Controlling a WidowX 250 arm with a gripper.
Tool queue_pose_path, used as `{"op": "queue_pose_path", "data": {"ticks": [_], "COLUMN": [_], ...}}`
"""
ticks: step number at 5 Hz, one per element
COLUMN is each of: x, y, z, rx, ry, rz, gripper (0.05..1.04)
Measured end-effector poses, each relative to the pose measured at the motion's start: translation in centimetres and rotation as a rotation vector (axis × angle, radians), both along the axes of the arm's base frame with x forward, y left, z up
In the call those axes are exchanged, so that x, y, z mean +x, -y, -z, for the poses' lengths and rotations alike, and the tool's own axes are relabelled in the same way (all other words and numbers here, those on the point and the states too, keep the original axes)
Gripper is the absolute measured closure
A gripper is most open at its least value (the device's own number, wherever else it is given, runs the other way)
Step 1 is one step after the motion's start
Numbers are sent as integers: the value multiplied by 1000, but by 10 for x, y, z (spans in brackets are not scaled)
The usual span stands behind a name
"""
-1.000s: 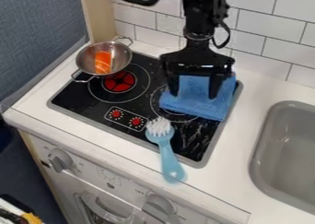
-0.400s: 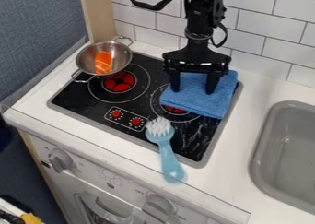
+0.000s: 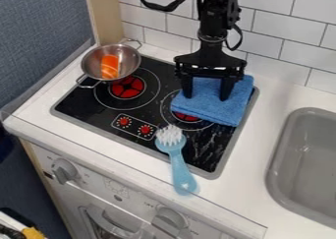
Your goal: Move the blue cloth to the bottom right corner of the burner
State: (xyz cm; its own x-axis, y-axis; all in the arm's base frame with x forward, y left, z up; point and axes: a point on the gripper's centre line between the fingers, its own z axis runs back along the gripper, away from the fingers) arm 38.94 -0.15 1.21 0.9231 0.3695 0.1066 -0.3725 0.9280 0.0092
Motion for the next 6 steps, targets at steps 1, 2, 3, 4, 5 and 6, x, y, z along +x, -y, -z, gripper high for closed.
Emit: {"op": "queue_pose_path", "data": {"ticks": [1, 2, 3, 4, 5, 6], "x": [-1, -10, -18, -28, -34, -48], "y": [8, 22, 32, 52, 62, 84], "z": [-1, 1, 2, 3, 3, 8], "rx": [3, 24, 39, 43, 39, 44], "ry": [-5, -6, -8, -12, -4, -18], "rz": [14, 40, 56, 81, 88, 138], "gripper": [83, 84, 84, 84, 84, 85]}}
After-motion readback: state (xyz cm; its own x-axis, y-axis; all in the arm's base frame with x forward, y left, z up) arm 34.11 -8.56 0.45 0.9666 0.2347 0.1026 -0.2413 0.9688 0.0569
